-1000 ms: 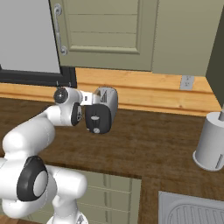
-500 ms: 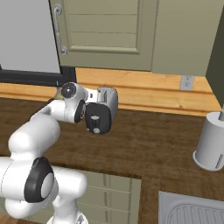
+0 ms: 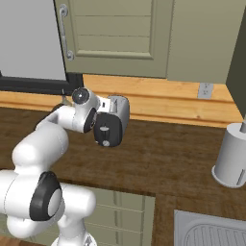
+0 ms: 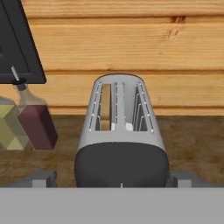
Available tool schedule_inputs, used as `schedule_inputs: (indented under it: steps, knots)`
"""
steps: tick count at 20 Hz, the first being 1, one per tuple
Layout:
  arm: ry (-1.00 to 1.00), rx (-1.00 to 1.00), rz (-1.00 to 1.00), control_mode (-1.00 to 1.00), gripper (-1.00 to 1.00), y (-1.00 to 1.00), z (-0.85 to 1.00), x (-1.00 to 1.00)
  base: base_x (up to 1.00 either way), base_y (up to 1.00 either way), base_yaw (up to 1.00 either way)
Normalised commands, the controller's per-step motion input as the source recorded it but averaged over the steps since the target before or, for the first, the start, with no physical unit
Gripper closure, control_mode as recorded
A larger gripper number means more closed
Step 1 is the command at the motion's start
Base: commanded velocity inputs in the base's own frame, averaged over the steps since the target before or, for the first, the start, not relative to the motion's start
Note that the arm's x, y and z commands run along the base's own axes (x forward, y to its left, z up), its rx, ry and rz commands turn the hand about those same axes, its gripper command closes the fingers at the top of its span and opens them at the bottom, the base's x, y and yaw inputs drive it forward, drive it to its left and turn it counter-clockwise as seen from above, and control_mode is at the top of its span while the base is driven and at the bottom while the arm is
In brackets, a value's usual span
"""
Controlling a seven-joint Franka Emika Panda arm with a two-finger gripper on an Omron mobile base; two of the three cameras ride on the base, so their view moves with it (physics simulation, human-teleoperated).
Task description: Start the toaster. Once the lever pops up, take the bread to the plate on the dining counter.
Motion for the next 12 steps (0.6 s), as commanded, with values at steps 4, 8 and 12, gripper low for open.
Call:
schedule_inputs:
  steps: [4,8,12]
  knots:
    - [0.06,0.04,-0.05,-1.00,-1.00,0.00,0.00,0.00,0.00,0.00,0.00]
    - [0.06,0.00,-0.01,-1.00,-1.00,0.14,0.00,0.00,0.00,0.00,0.00]
    - [0.03,0.00,0.00,-1.00,-1.00,0.05,0.00,0.00,0.00,0.00,0.00]
